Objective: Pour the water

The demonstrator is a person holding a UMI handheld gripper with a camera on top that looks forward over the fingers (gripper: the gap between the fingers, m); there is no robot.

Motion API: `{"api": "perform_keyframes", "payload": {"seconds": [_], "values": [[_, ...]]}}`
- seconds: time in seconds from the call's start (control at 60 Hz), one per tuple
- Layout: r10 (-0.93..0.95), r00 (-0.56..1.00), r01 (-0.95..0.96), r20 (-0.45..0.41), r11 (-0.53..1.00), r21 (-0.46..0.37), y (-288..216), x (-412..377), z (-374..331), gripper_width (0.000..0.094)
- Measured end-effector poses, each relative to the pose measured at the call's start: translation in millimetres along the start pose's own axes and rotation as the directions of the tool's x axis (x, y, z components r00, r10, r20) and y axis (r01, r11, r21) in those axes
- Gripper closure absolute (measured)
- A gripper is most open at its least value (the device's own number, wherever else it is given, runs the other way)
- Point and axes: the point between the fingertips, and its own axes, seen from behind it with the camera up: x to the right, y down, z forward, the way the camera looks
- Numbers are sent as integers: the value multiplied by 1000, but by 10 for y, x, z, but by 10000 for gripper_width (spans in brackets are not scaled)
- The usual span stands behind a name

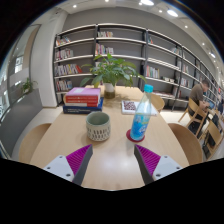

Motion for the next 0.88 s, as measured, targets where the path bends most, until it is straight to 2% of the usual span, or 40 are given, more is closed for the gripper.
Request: {"api": "perform_keyframes", "payload": {"seconds": [0.133,0.25,0.35,0.45,0.667,0.883], "values": [[15,1000,-15,0,999,37,-431,-195,-338,78],[9,1000,-11,17,994,107,-859,-341,-623,81],[4,1000,-7,25,991,130,-1069,-405,-820,83],[29,1000,-29,-4,987,156,-1228,-363,-949,82],[36,998,-30,-59,994,109,-1228,-293,-1110,85],[64,996,-59,-59,995,84,-1191,-308,-1141,88]]}}
